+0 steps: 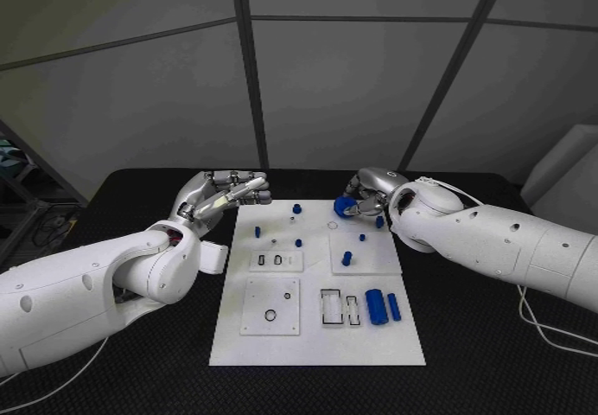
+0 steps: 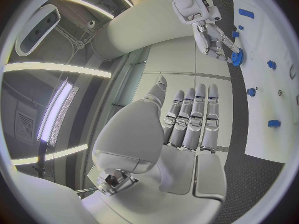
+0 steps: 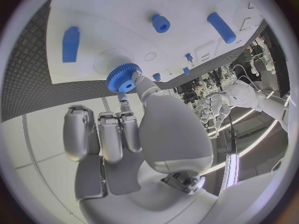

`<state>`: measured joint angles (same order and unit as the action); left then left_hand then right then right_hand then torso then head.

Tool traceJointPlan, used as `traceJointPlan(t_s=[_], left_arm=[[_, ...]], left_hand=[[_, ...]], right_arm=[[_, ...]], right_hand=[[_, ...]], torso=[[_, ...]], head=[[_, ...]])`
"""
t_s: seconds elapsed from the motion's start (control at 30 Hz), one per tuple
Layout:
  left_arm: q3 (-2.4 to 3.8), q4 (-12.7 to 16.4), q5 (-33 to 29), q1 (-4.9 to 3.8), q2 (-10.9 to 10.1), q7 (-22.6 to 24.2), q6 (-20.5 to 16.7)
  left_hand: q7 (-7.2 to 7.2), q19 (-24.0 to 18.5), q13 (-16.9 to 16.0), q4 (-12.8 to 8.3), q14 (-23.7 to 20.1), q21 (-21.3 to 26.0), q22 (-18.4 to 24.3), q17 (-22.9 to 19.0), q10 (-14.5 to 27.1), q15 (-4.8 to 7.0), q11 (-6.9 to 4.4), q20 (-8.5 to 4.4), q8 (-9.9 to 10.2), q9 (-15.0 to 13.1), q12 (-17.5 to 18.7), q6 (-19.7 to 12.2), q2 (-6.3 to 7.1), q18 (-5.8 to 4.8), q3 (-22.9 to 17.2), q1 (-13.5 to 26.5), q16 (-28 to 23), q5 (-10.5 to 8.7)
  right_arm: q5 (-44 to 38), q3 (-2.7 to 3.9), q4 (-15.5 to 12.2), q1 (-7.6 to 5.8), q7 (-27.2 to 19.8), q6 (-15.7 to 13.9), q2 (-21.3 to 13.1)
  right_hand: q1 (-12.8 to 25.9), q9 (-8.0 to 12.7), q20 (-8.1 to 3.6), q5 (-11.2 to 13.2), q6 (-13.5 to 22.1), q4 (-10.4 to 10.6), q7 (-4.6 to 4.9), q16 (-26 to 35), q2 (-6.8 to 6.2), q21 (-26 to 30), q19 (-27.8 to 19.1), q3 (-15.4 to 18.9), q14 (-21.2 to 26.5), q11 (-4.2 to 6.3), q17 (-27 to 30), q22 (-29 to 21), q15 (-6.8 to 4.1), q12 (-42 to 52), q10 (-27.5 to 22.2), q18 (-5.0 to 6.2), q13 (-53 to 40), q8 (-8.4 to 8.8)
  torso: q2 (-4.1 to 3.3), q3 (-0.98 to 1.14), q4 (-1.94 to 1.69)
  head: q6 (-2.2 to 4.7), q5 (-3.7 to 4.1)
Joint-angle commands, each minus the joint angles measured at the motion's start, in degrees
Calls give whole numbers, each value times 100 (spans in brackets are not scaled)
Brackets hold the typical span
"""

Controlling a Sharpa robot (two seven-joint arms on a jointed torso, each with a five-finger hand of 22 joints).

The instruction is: Assemble the parts on the task board

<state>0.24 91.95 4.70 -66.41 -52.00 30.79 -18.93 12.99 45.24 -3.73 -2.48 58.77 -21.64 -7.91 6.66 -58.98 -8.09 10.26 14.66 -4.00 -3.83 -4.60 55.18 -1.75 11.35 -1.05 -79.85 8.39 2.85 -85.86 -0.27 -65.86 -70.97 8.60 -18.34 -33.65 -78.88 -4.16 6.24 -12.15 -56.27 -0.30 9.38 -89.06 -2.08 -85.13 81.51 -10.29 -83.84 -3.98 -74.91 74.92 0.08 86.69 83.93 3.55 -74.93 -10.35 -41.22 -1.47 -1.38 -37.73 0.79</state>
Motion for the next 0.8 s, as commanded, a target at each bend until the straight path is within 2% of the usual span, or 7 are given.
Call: traceJointPlan(t_s=[0.03, 0.17, 0.33, 0.53, 0.8], left_arm=[[5, 5, 9, -4, 5, 10, 53], [5, 3, 9, -3, 5, 11, 46], [5, 2, 9, -3, 17, 12, 44], [6, -10, 9, -3, 39, 15, 41], [6, -24, 9, -3, 67, 16, 43]], left_hand=[[17, 42, 2, -32, 13, 15, 7, -10, -16, 9, -2, -15, 2, -1, -14, 43, -64, -79, 2, 6, 20, 36], [20, 43, 3, -36, 13, 15, 8, -11, -11, 9, 1, -15, 6, 1, -11, 39, -66, -80, -1, 5, 20, 36], [25, 45, 5, -42, 14, 15, 9, -13, -3, 8, 4, -16, 11, 3, -6, 31, -70, -80, -5, 3, 20, 35], [25, 45, 5, -42, 14, 15, 9, -13, -3, 8, 4, -16, 11, 3, -6, 31, -70, -80, -5, 3, 20, 35], [25, 45, 5, -42, 14, 15, 9, -13, -3, 8, 4, -16, 11, 3, -6, 31, -70, -80, -5, 3, 20, 35]], right_arm=[[-386, 3, -151, -12, -63, -423, -31], [-569, 3, -393, -13, -37, -540, -58], [-793, 4, -521, -14, 15, -596, 59], [-980, 1, -421, -14, 66, -578, 403], [-1047, -4, -205, 26, 93, -477, 789]], right_hand=[[7, -11, -6, -45, -161, -6, -108, -31, 7, -39, 36, -42, -576, 32, -1326, 271, -38, 14, 247, -94, -1038, -4], [14, -8, -9, -48, -162, -16, -108, -32, -7, -40, 36, -51, -576, 33, -1328, 272, -40, 15, 250, -94, -1041, 3], [17, -7, -10, -48, -165, -21, -109, -35, -14, -45, 44, -55, -578, 34, -1336, 285, -41, 18, 253, -97, -1045, 6], [19, -7, -11, -48, -167, -24, -109, -35, -16, -52, 58, -60, -578, 35, -1338, 306, -42, 14, 249, -101, -1040, 7], [28, 0, -15, -52, -162, -37, -108, -33, -17, -51, 54, -89, -577, 36, -1332, 302, -43, 2, 237, -100, -1025, 24]], torso=[[-4, -1, 2], [-2, -2, 6], [-3, -4, -6], [-7, -10, -19], [-8, -4, -12]], head=[[7, -6], [13, -17], [24, -19], [23, -16], [18, -55]])
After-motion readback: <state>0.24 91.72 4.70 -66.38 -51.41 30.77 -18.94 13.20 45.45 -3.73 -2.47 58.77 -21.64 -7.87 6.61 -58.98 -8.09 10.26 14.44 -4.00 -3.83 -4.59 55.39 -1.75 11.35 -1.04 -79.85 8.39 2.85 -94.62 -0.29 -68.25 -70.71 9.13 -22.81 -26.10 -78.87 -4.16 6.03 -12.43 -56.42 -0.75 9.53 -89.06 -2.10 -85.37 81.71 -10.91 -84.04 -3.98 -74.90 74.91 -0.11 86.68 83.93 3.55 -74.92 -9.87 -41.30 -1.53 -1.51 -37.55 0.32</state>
